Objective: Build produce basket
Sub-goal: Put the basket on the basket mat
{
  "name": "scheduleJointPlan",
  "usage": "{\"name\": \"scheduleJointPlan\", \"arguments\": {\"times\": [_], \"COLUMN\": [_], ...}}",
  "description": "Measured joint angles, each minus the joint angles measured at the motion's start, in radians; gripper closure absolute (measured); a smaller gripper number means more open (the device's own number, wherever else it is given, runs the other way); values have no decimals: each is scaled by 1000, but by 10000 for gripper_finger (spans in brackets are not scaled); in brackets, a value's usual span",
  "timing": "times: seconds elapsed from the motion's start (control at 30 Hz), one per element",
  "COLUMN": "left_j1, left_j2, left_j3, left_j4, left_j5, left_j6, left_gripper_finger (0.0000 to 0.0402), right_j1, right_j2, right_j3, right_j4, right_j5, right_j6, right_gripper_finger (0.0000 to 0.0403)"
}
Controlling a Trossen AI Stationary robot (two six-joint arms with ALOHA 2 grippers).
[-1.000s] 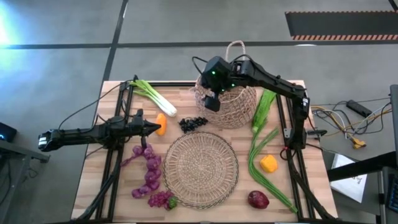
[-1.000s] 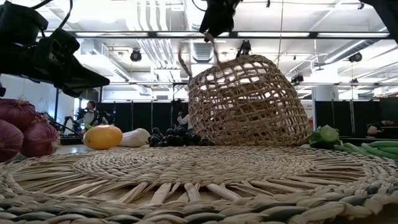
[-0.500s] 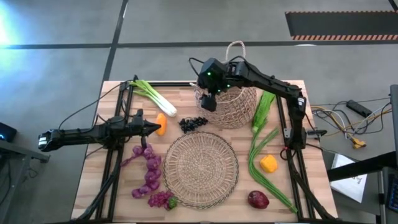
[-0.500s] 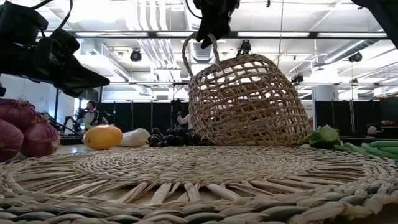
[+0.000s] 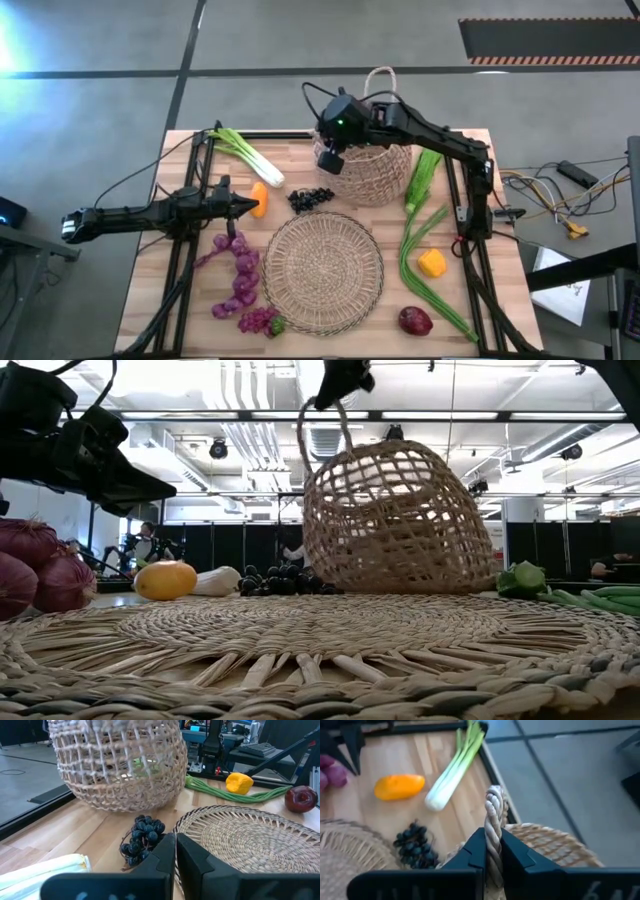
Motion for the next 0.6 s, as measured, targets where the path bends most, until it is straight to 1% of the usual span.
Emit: {"name": "scheduleJointPlan", "arguments": {"times": [0.17, 0.3, 0.47, 0.6], "left_j1": [0, 0, 0, 0], "left_j2": [0, 0, 0, 0], "left_j3": [0, 0, 0, 0], "left_j4": [0, 0, 0, 0], "left_j5": [0, 0, 0, 0], "left_j6": [0, 0, 0, 0], "left_gripper_finger": [402, 402, 402, 402], "right_j1": [44, 106, 226, 347], "right_j2": [-4, -33, -74, -99], "right_j3": [71, 76, 77, 77], "right_j4": [0, 26, 35, 49], "right_j5": [70, 197, 351, 429], "right_j6": [-34, -79, -127, -130], "right_gripper_finger": [383, 383, 384, 384]}}
